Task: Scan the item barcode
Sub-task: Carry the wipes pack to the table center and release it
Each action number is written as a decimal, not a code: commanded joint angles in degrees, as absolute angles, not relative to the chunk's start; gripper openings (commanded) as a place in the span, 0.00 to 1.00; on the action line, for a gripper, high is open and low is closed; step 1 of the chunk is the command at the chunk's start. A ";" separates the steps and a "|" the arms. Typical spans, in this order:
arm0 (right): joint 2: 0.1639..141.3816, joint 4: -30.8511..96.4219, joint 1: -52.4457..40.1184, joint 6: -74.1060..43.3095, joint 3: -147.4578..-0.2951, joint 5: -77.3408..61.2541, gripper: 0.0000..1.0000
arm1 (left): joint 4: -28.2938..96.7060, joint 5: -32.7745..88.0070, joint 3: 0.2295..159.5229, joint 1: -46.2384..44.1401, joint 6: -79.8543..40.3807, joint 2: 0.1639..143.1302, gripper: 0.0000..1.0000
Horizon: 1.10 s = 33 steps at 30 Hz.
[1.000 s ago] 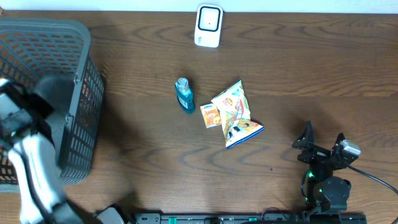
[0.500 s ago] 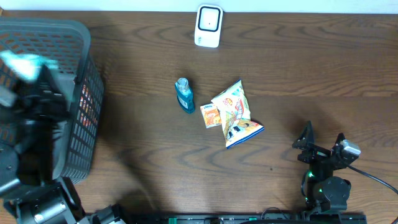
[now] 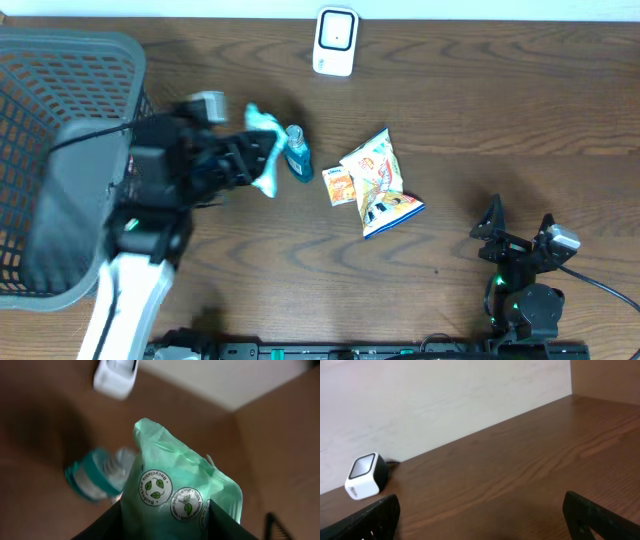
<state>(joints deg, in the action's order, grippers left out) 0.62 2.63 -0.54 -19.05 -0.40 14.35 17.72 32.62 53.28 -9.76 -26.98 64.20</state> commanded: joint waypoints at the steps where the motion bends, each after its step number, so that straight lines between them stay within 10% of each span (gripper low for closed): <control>1: 0.38 2.90 -0.32 -19.22 -0.34 14.48 0.99 | 17.72 27.11 53.69 -15.81 -26.46 72.75 0.43; 17: 0.38 2.90 -0.32 -19.22 -0.34 14.48 0.99 | 23.94 17.85 53.69 -29.30 -27.31 88.33 0.44; 33: 0.38 2.90 -0.32 -19.22 -0.36 14.48 0.99 | 24.08 7.33 57.21 -28.47 -20.14 75.09 0.98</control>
<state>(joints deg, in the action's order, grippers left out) 0.62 2.66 -0.54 -19.05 -0.40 14.37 23.92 12.78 53.34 -30.50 -25.93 82.46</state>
